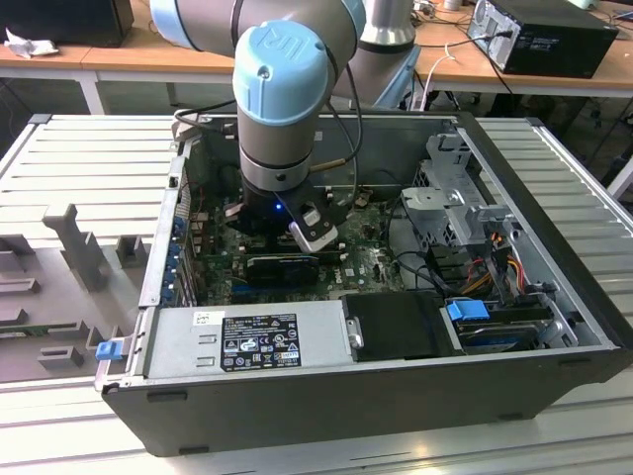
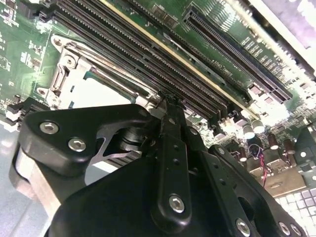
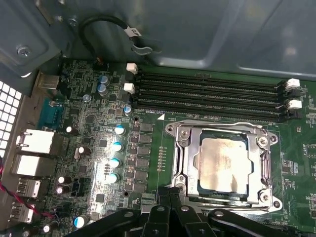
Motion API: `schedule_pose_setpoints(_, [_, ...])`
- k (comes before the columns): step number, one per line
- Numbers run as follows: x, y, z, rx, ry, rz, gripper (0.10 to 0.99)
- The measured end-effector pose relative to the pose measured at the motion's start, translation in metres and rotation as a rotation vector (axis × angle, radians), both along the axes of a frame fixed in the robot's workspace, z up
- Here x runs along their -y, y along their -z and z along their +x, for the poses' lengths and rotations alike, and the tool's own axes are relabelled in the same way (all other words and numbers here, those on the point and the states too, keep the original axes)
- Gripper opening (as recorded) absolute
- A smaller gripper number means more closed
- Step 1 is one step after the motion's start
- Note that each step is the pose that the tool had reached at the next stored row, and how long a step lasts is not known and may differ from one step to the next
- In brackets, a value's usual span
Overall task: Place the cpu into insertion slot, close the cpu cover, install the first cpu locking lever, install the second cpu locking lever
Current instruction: 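Install the second cpu locking lever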
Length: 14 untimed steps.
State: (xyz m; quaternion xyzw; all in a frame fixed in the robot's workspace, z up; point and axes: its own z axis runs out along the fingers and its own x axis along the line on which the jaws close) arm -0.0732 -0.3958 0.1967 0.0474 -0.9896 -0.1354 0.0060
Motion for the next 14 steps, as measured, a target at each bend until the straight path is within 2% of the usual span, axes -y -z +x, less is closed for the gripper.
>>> schedule_pose_setpoints(1, [-0.0001,-0.0013,0.0,0.0002,0.0,0.0,0.106])
schedule_pose_setpoints(3, [-0.0001,-0.0112,0.0,0.0001,0.0,0.0,0.106])
schedule_pose_setpoints(9, [-0.0001,-0.0248,0.0,0.0001,0.0,0.0,0.106])
schedule_pose_setpoints(12, [-0.0001,-0.0343,0.0,0.0,0.0,0.0,0.106])
schedule_pose_setpoints(14, [-0.0002,-0.0349,0.0001,0.0002,0.0,0.001,0.106])
